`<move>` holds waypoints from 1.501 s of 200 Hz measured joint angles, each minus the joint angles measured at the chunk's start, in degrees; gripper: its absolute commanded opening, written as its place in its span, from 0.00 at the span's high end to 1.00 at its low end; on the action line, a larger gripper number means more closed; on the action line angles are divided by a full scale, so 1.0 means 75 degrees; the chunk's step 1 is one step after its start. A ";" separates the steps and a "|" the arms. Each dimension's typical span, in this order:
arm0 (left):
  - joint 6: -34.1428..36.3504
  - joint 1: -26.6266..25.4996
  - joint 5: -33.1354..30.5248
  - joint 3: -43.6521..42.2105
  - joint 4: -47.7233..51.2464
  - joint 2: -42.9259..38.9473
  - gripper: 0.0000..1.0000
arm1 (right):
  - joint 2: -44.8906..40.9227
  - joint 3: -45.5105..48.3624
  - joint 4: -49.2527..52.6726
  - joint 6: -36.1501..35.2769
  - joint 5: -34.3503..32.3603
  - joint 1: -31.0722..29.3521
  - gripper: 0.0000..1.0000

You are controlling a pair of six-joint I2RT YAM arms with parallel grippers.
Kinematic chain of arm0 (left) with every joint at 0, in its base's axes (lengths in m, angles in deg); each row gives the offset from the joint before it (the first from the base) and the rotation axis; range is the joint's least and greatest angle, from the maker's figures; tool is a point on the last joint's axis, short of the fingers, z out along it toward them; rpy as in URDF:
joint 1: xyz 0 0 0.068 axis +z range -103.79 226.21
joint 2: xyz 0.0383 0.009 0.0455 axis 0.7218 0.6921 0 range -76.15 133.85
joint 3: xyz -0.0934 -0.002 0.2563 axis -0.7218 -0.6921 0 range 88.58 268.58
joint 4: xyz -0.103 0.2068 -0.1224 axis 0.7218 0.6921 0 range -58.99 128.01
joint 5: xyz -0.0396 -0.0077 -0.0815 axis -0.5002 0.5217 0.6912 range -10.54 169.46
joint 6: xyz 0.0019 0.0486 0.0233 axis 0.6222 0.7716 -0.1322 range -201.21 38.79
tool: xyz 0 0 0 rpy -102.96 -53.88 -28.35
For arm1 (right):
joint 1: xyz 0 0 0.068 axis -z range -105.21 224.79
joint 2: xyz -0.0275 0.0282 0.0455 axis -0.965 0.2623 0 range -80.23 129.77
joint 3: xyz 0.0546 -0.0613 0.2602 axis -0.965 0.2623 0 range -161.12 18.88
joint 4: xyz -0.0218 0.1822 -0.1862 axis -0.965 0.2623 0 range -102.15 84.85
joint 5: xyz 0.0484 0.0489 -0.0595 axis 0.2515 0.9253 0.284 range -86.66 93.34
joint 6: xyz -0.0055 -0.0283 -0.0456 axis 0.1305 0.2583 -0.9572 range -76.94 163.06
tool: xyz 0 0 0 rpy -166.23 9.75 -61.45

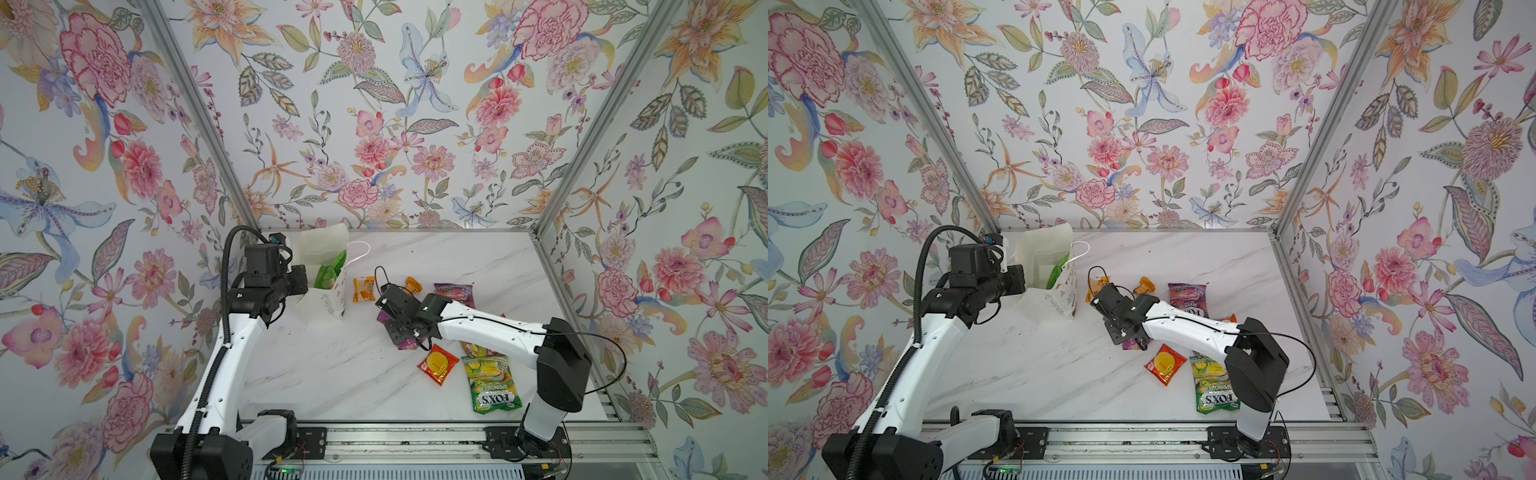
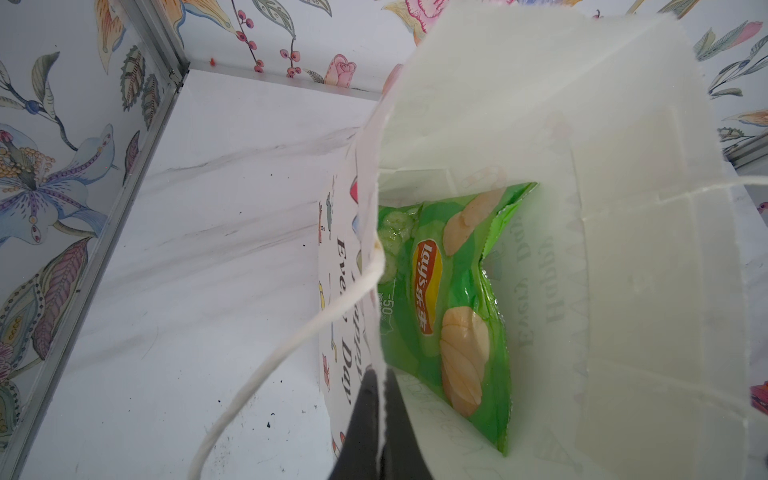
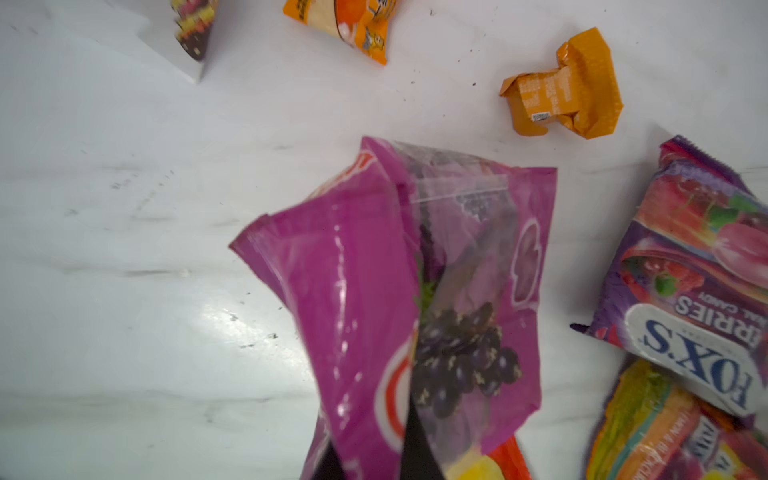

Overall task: Place the snacks into the paper bag
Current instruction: 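Lift the purple candy bag with the right gripper toward the paper bag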

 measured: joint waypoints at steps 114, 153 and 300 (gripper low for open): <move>-0.0096 -0.0294 0.0017 0.0609 0.0309 0.0274 1.00 | -0.2862 0.0670 -0.1655 0.1603 0.1792 0.1265 1.00; -0.0201 -0.0402 -0.0003 0.0740 0.0356 0.0274 1.00 | -0.3112 0.0382 -0.1737 0.1687 0.1824 0.1722 1.00; -0.0204 -0.0525 -0.0003 0.0941 0.0542 0.0353 1.00 | -0.1664 -0.3343 -0.2206 0.1886 0.2559 0.1533 1.00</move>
